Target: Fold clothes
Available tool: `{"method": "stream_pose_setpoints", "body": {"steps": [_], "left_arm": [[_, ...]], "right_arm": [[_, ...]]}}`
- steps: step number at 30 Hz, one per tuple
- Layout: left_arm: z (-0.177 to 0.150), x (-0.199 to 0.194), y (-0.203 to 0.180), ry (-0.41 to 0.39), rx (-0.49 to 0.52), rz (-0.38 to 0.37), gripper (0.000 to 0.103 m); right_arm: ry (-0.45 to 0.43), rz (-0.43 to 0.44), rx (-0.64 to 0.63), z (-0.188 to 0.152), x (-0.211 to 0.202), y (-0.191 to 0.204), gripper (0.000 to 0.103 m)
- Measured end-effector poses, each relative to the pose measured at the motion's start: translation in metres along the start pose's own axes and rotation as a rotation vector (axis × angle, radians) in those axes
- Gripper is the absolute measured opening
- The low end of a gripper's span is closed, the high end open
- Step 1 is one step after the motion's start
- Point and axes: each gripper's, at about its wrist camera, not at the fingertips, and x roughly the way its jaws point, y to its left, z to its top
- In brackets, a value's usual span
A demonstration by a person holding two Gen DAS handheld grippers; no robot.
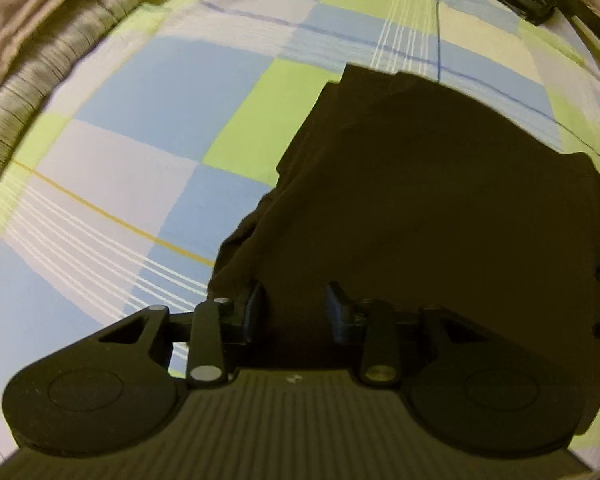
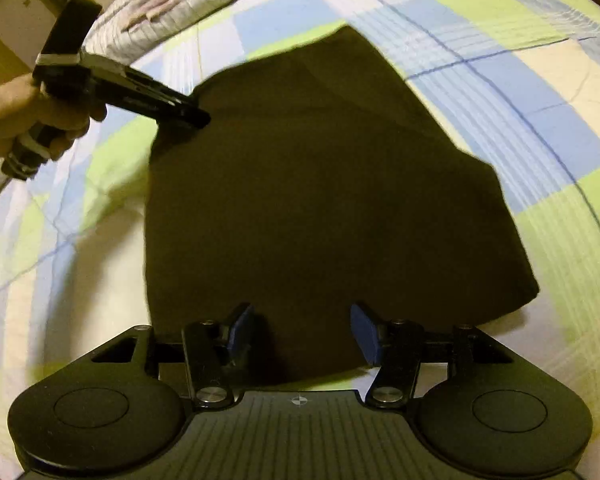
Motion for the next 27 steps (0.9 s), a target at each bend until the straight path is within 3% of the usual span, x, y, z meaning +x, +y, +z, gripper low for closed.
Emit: {"method": "stream_pose_setpoints", "body": {"steps": [4, 10, 13, 27], "left_arm": [[-0.014, -0.023, -0.004, -0.025, -0.011, -0.005, 0.030], [-0.047, -0.029, -0.020, 0.033, 0.130, 0.016, 0.030], [-0.052, -0.036, -0.020, 0.046, 0.126, 0.024, 0.030], [-0.078, -0.073, -0.026, 0.084, 0.138, 0.009, 0.033]], "right_arm": [[-0.012, 0.009, -0.018, -0.001, -0.009, 0.013, 0.057], [0.036, 0.058, -0.072, -0.004, 0.006, 0.050, 0.057], [0.097, 0.057, -0.072, -0.008, 0.018, 0.064, 0.058], [0.115, -0.007, -0.140, -0.002, 0.007, 0.105, 0.058]]}}
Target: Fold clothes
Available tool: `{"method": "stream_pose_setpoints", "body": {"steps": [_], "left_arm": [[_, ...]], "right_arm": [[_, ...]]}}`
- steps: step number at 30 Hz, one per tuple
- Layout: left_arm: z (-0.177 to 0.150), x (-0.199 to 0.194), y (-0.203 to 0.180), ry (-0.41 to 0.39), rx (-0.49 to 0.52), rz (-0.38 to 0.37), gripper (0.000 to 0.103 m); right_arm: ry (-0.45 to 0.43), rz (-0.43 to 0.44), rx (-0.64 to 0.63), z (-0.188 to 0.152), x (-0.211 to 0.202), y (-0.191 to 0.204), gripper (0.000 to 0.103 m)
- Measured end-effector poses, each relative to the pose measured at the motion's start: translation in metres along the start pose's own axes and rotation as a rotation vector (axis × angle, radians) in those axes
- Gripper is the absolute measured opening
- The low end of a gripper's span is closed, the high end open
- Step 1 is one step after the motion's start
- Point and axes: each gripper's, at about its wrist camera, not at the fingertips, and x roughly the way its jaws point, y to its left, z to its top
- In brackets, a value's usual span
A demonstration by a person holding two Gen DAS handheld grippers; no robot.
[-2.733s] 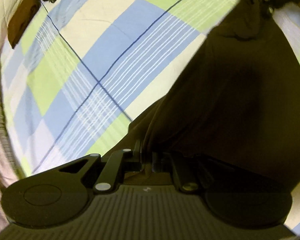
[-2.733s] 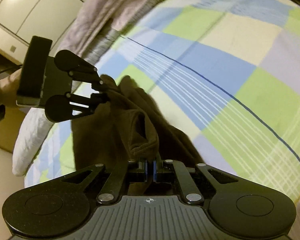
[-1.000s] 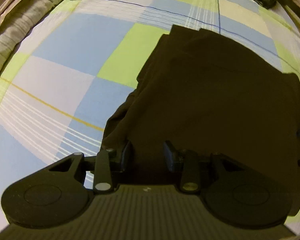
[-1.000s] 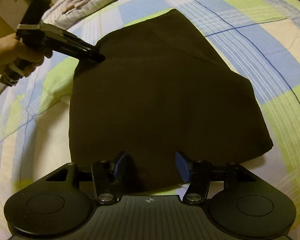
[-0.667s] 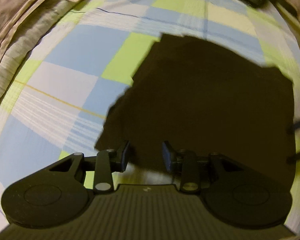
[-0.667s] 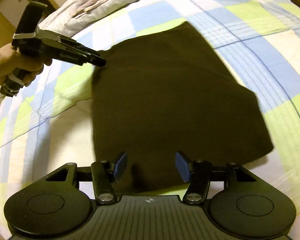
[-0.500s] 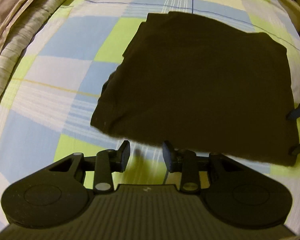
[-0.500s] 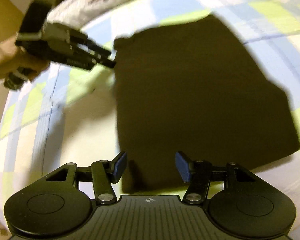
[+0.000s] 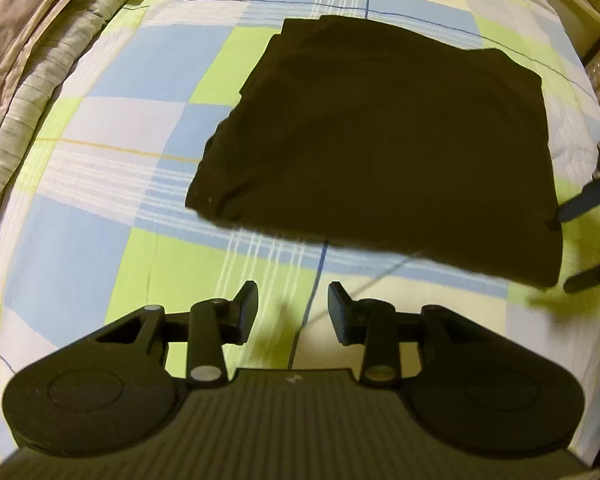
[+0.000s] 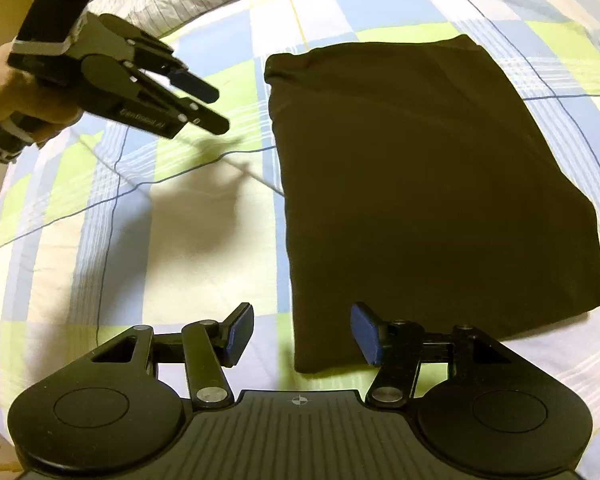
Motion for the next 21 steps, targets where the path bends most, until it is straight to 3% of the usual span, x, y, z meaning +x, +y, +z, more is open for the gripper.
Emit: {"method": "stream_pose_setpoints", "body": {"steps": [14, 21], "left_arm": [[-0.048, -0.033, 0.000, -0.031, 0.033, 0.010, 0.035], [-0.060, -0.031, -0.029, -0.162, 0.260, 0.147, 0.052]], "right_arm": [[-0.024, -0.087, 0.064, -0.008, 0.006, 0.050, 0.058], [-0.029, -0.229, 0.008, -0.011, 0.015, 0.053, 0.058]]}}
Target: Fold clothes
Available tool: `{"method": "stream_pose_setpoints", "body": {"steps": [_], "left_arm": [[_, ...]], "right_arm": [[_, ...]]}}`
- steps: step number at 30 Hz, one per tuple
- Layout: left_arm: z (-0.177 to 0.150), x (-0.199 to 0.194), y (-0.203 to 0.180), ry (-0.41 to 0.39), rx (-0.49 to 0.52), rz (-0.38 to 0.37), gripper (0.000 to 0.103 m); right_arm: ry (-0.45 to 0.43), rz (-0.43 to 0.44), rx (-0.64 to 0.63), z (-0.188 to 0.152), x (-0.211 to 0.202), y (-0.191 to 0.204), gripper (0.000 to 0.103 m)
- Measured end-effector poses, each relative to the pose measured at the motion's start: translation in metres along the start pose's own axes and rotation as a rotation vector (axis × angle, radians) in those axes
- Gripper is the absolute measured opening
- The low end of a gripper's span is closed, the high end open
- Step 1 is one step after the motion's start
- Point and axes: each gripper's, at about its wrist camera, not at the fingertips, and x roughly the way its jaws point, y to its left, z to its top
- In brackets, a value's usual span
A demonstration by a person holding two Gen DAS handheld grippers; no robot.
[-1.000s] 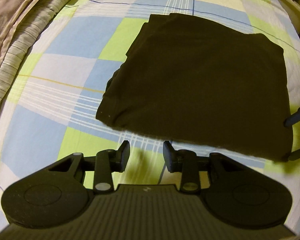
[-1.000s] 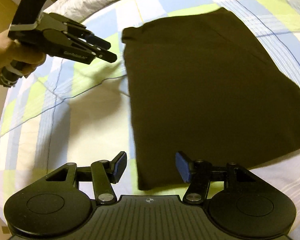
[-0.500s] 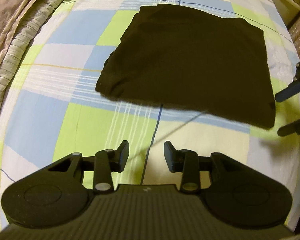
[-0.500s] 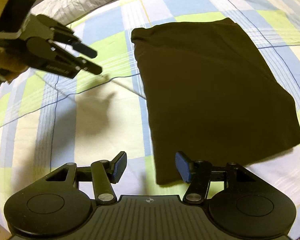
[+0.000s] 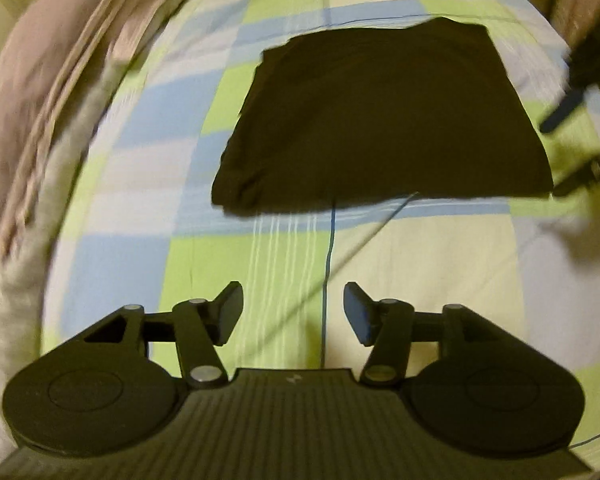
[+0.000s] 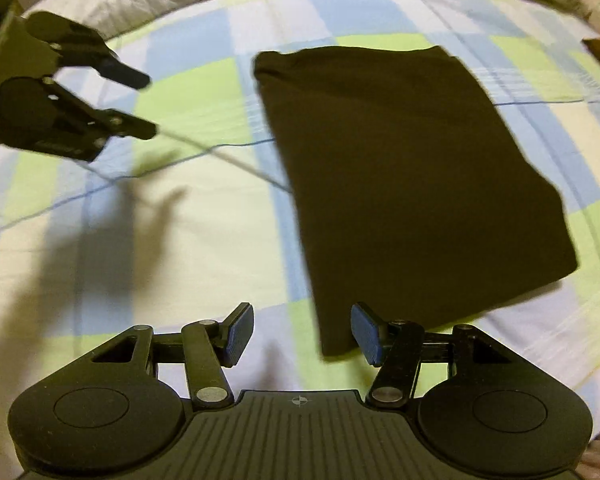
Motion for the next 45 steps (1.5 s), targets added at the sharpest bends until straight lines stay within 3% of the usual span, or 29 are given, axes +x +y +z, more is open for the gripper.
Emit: {"method": "stream_pose_setpoints", "body": {"steps": [6, 11, 16, 20, 21, 23, 26, 30, 31, 37, 41, 45], "left_arm": [[0.012, 0.030, -0.045, -0.081, 0.322, 0.046, 0.061], [0.015, 0.073, -0.070, -0.167, 0.654, 0.139, 0.066], [0.023, 0.108, -0.059, -0.177, 0.795, 0.180, 0.066], [0.034, 0.121, -0.050, -0.200, 0.858, 0.167, 0.065], [0.036, 0.123, -0.049, -0.199, 0.868, 0.151, 0.062], [0.040, 0.123, -0.048, -0.173, 0.884, 0.102, 0.032], [0.042, 0.122, -0.049, -0.142, 0.913, 0.104, 0.015], [0.050, 0.107, -0.045, -0.125, 0.863, 0.102, 0.009], [0.053, 0.099, -0.047, -0.127, 0.848, 0.099, 0.008], [0.058, 0.030, -0.076, -0.144, 0.699, 0.066, 0.006], [0.038, -0.026, -0.132, -0.173, 0.629, 0.004, 0.006], [0.021, -0.062, -0.201, -0.186, 0.520, -0.072, 0.006]], "right_arm": [[-0.009, -0.078, -0.171, -0.003, 0.022, -0.005, 0.058], [-0.020, -0.067, -0.283, -0.007, 0.049, 0.001, 0.060], [-0.055, -0.119, -0.367, -0.012, 0.068, -0.002, 0.060], [-0.066, -0.120, -0.372, -0.013, 0.071, -0.001, 0.060], [-0.065, -0.121, -0.370, -0.012, 0.070, 0.001, 0.060], [-0.063, -0.124, -0.361, -0.009, 0.071, 0.005, 0.060], [-0.066, -0.110, -0.352, -0.005, 0.072, -0.004, 0.056], [-0.092, -0.071, -0.422, -0.010, 0.056, -0.020, 0.015], [-0.098, -0.052, -0.439, -0.011, 0.049, -0.026, 0.010], [-0.105, -0.039, -0.535, -0.025, -0.008, -0.051, 0.007], [-0.064, -0.107, -0.615, -0.056, -0.050, -0.062, 0.007], [0.019, -0.167, -0.677, -0.104, -0.063, -0.069, 0.007]]}}
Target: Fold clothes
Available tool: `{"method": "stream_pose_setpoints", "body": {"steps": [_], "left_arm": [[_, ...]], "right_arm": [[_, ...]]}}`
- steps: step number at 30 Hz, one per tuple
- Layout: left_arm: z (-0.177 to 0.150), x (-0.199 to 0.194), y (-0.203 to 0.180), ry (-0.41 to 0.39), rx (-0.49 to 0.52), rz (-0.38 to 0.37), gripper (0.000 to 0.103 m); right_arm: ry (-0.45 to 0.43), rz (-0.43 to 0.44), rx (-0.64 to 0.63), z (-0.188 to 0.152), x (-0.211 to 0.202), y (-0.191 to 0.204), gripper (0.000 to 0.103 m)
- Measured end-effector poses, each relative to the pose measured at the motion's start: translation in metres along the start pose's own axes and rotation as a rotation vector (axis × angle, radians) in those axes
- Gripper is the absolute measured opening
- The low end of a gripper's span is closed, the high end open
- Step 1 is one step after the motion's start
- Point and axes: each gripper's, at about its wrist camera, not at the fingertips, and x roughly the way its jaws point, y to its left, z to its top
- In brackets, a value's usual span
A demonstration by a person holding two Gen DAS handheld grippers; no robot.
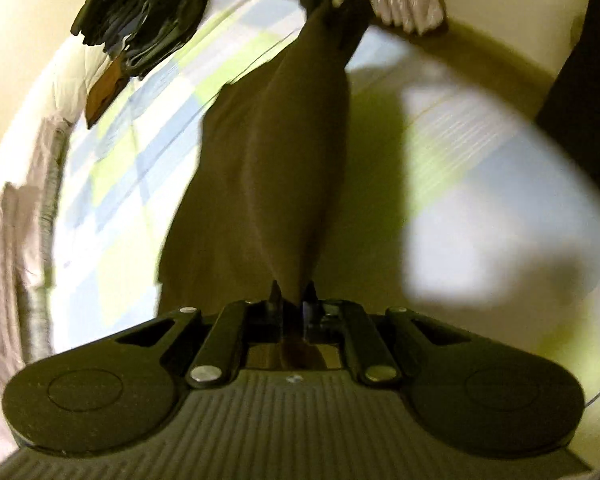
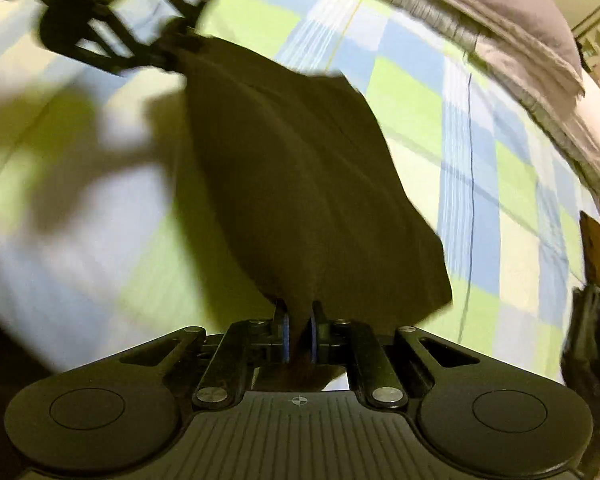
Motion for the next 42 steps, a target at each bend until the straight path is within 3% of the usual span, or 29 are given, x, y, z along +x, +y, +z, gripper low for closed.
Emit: {"method": "stream_pose_setpoints", "body": {"steps": [3, 7, 11, 15, 16, 17, 18, 19, 22, 25, 28, 31, 35, 39, 42], "left_arm": [[0.020, -0.010, -0.044, -0.004, -0.093, -0.026, 0.006], [0.044, -0.007, -0.084, 0.048, -0.235, -0.033, 0.005], [0.058, 0.002, -0.090, 0.113, -0.384, -0.032, 0.007], [0.049, 0.006, -0.077, 0.191, -0.640, -0.084, 0.021], [0.044, 0.002, -0.072, 0.202, -0.724, -0.083, 0.031], [0.039, -0.001, -0.066, 0.212, -0.809, -0.080, 0.034], [0.031, -0.008, -0.063, 0.218, -0.907, -0.060, 0.034], [0.023, -0.016, -0.059, 0.225, -1.005, -0.040, 0.034], [0.004, -0.031, -0.041, 0.226, -1.254, 0.065, 0.035], [-0.012, -0.031, -0.021, 0.207, -1.385, 0.140, 0.035], [-0.025, -0.019, 0.004, 0.179, -1.455, 0.152, 0.035], [-0.033, -0.001, 0.029, 0.131, -1.441, 0.126, 0.035], [-0.050, 0.028, 0.064, 0.084, -1.405, 0.054, 0.035], [-0.066, 0.061, 0.090, 0.044, -1.441, -0.048, 0.035], [-0.075, 0.083, 0.098, 0.063, -1.454, -0.098, 0.035]], "right_arm": [[0.061, -0.007, -0.026, -0.030, -0.005, 0.019, 0.007], [0.111, 0.012, -0.045, -0.058, -0.001, 0.034, 0.007], [0.140, 0.059, -0.079, -0.073, 0.017, 0.036, 0.008], [0.165, 0.139, -0.087, -0.082, 0.032, 0.022, 0.008], [0.154, 0.144, -0.086, -0.086, 0.032, 0.019, 0.014], [0.142, 0.143, -0.086, -0.091, 0.030, 0.018, 0.027], [0.129, 0.130, -0.089, -0.097, 0.026, 0.020, 0.064], [0.112, 0.124, -0.094, -0.102, 0.022, 0.020, 0.079], [0.040, 0.152, -0.057, -0.106, 0.013, 0.004, 0.078], [-0.016, 0.171, 0.063, -0.098, 0.007, -0.024, 0.078], [-0.047, 0.204, 0.219, -0.087, 0.005, -0.052, 0.078], [-0.070, 0.232, 0.398, -0.081, 0.009, -0.081, 0.079], [-0.076, 0.222, 0.572, -0.080, 0.024, -0.108, 0.078], [-0.119, 0.224, 0.668, -0.074, 0.044, -0.146, 0.078], [-0.150, 0.268, 0.761, -0.073, 0.062, -0.175, 0.078]]}}
